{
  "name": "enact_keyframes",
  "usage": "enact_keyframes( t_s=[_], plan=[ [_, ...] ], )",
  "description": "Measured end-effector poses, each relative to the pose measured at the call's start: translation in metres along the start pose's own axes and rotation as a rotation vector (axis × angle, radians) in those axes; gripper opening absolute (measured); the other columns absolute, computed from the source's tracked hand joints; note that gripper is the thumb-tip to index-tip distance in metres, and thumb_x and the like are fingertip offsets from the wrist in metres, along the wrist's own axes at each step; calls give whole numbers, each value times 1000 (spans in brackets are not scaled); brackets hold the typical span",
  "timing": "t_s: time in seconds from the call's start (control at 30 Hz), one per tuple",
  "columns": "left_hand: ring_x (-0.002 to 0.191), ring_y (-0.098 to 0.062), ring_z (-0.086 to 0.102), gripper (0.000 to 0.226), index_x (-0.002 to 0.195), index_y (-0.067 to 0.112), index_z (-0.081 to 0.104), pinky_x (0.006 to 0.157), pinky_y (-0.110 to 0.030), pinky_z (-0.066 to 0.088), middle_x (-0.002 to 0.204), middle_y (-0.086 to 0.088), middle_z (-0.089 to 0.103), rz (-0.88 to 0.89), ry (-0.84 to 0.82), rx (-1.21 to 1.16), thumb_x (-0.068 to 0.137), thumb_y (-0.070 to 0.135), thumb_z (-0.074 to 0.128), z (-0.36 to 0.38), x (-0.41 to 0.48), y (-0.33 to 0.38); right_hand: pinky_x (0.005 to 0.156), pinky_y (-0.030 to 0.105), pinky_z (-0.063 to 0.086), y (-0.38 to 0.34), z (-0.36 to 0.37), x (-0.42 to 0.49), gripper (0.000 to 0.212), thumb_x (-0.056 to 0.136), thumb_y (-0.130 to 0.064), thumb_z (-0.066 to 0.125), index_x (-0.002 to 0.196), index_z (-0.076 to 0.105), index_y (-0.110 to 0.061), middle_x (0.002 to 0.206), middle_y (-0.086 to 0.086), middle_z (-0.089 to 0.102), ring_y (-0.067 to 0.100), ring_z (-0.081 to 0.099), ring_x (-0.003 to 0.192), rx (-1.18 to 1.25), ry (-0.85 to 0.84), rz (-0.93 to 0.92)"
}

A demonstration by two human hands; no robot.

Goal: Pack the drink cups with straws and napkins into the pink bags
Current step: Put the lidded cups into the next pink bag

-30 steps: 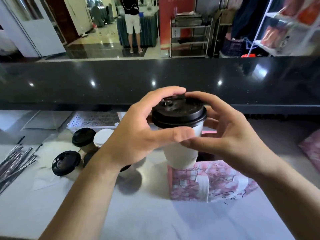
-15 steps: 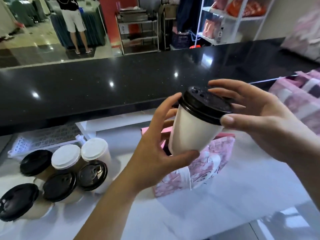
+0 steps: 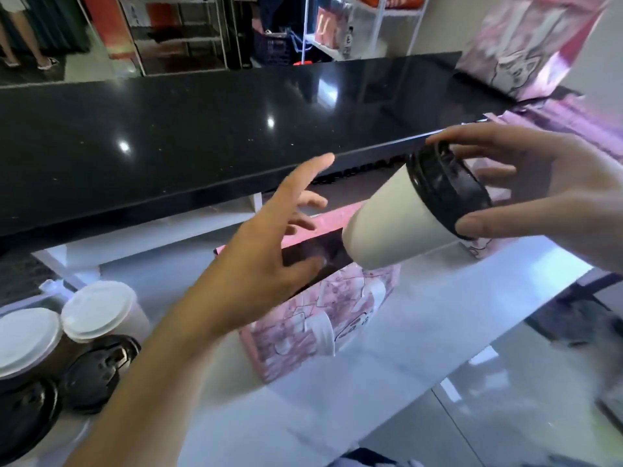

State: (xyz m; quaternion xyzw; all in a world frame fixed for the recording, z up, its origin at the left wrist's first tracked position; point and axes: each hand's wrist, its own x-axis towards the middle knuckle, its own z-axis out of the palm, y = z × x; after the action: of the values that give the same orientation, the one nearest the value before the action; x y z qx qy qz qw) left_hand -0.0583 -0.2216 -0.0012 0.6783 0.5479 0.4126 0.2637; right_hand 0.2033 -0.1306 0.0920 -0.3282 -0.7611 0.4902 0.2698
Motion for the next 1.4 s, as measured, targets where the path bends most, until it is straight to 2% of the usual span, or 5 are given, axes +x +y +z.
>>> enact_keyframes(
  t_s=[0.17, 0.47, 0.67, 0.83, 1.4],
  plan=[
    [105, -20, 60, 59, 134, 39, 52, 92, -41, 48, 109, 13, 66, -104, -27, 557, 82, 25, 74, 2, 7, -22, 83, 34, 57, 9, -16, 3, 90, 50, -53, 93, 131, 62, -29, 125, 1, 65, 23, 69, 100, 92, 211, -49],
    [151, -14, 4, 126, 155, 39, 9, 121, -49, -2, 154, 19, 29, -301, -309, 685, 44, 90, 42, 13, 6, -27, 92, 29, 55, 17, 20, 28, 79, 58, -21, 88, 132, 59, -30, 124, -6, 63, 14, 63, 116, -224, -81, -122],
    [151, -7, -6, 115, 147, 47, 16, 122, -45, -11, 151, 25, 23, -288, -287, 608, 46, 90, 47, 7, 0, -27, 95, 28, 48, 41, 62, 66, 74, 63, -36, 78, 132, 50, -40, 123, -14, 48, 8, 53, 114, -719, -407, -98],
    [148, -4, -24, 128, 156, 37, 1, 121, -42, -14, 166, 16, -7, -366, -341, 700, 57, 84, 66, -2, -7, -29, 94, 28, 47, 74, 51, 81, 76, 67, -51, 75, 135, 42, -43, 123, -17, 41, 11, 49, 113, -1052, -587, -64],
    [144, 0, -34, 134, 156, 40, -10, 122, -44, -12, 165, 15, -14, -354, -363, 666, 55, 85, 66, 2, -9, -32, 87, 35, 53, 123, 77, 108, 66, 72, -31, 79, 132, 51, -38, 118, -8, 48, 18, 56, 100, -1006, -562, -51]
  ],
)
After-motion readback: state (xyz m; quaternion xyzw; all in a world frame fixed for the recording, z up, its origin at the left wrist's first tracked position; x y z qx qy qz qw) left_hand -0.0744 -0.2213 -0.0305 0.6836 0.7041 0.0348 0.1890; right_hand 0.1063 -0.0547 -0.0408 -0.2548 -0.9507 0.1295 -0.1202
